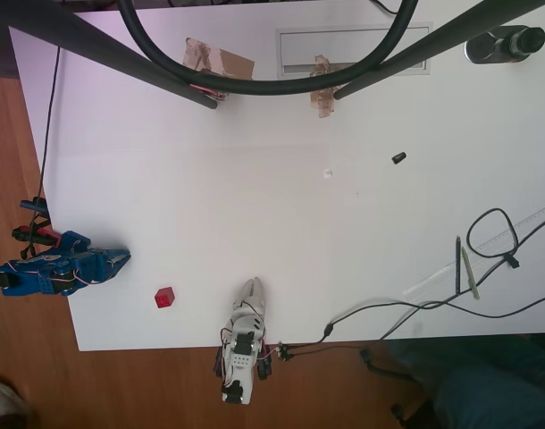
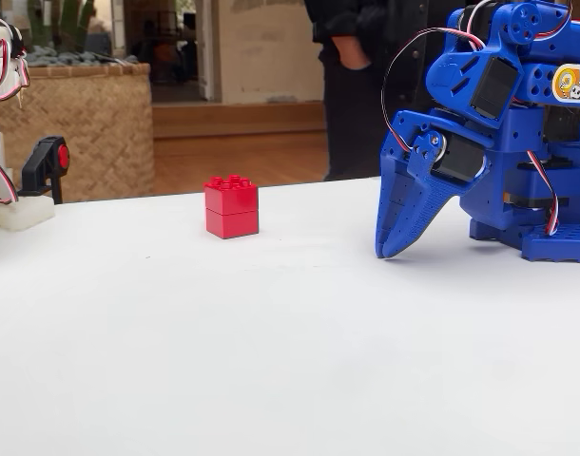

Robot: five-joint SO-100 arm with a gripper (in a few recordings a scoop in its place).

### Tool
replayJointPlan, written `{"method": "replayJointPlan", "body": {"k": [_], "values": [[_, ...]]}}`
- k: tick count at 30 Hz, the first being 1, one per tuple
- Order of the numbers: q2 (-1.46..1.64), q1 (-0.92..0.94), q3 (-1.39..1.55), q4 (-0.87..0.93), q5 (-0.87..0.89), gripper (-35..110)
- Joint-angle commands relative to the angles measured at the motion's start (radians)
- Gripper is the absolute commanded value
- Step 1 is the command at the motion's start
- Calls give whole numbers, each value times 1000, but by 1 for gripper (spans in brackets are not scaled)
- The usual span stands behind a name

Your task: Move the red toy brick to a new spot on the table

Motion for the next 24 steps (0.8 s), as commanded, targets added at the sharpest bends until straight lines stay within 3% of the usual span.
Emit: {"method": "replayJointPlan", "body": {"k": [1,9,17,24], "values": [[31,-8,32,6,9,0],[31,-9,32,6,21,0],[25,57,18,-23,-87,0],[-167,101,-144,-146,-138,0]]}}
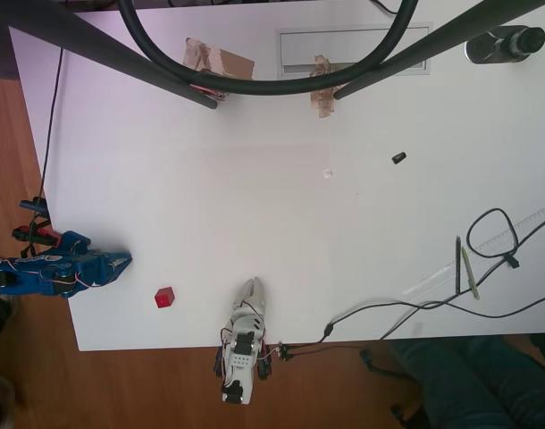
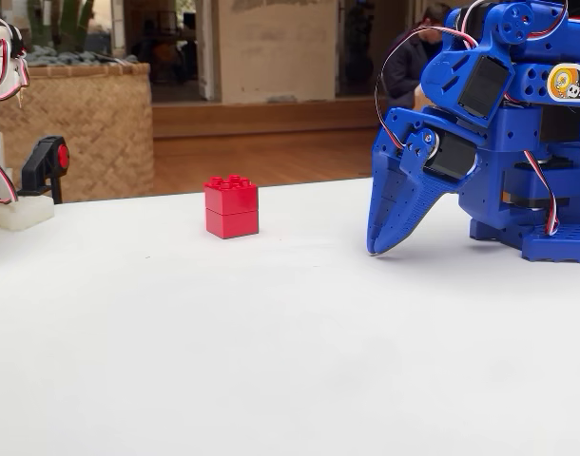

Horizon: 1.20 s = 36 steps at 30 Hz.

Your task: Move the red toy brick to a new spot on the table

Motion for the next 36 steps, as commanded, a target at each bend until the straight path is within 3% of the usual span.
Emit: {"method": "replayJointPlan", "body": {"k": [1,10,17,29,36], "values": [[-107,18,-130,-89,-40,0],[-607,91,-571,-272,-132,1],[-879,213,-776,-425,-298,6],[-1149,439,-882,-577,-607,35],[-1293,508,-919,-650,-663,37]]}}
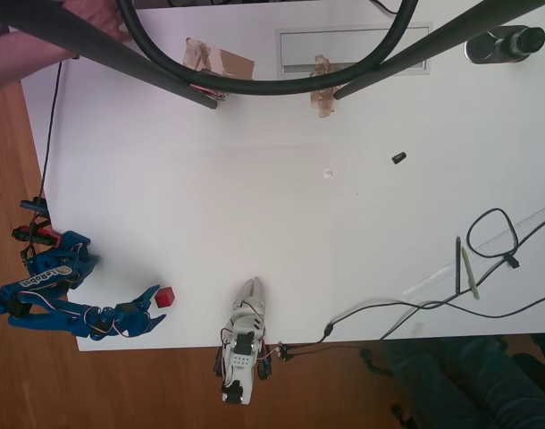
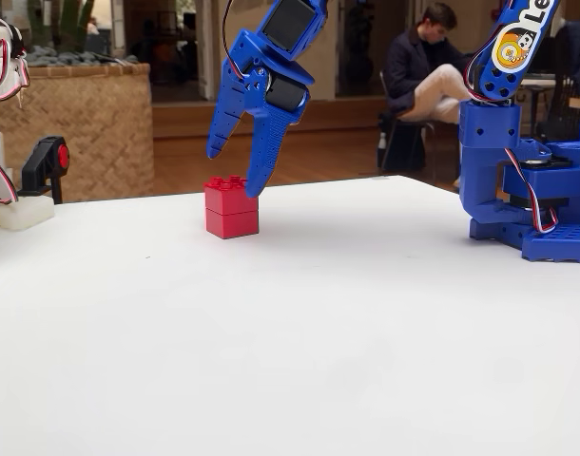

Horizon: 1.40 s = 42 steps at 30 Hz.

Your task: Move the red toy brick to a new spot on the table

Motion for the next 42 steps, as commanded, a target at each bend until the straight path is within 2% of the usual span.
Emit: {"method": "replayJointPlan", "body": {"k": [1,12,24,34,42], "values": [[-35,21,-92,-51,-8,37],[-179,43,-109,-129,41,32],[-106,-29,-167,107,156,12],[-281,-215,-584,353,407,8],[-541,-301,-973,436,523,8]]}}
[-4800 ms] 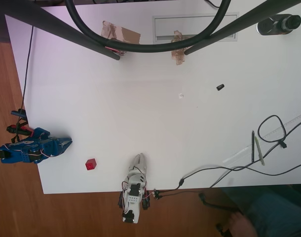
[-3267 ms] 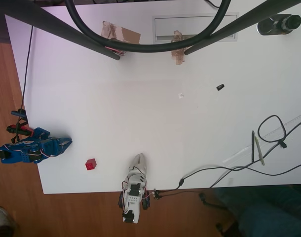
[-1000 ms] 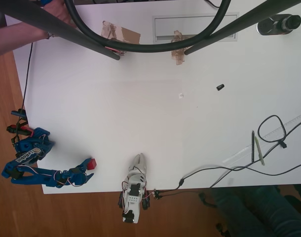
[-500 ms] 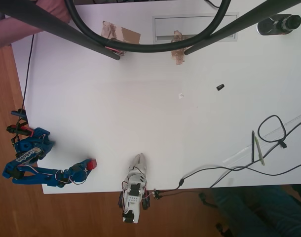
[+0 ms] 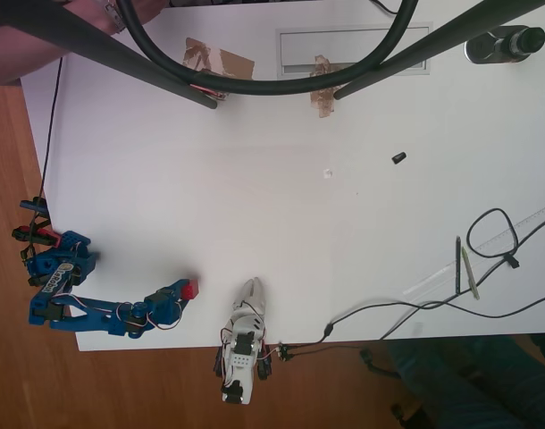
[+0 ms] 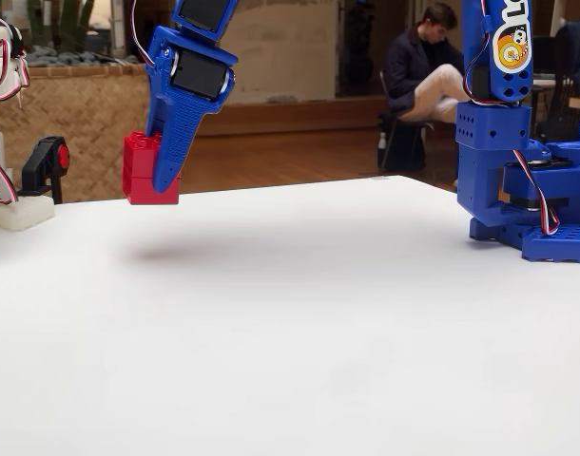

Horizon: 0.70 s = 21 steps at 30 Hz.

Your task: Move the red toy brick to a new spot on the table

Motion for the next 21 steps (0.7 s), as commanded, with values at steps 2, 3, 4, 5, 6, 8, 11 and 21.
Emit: {"method": "replayJointPlan", "body": {"k": [2,3,4,5,6,8,11,21], "values": [[-67,-28,-247,18,46,8],[-89,-34,-273,18,54,8],[-110,-40,-301,23,63,8],[-135,-46,-333,31,71,8],[-158,-55,-364,40,81,8],[-202,-74,-423,60,106,8],[-265,-112,-525,114,152,8],[-403,-253,-742,233,347,7]]}}
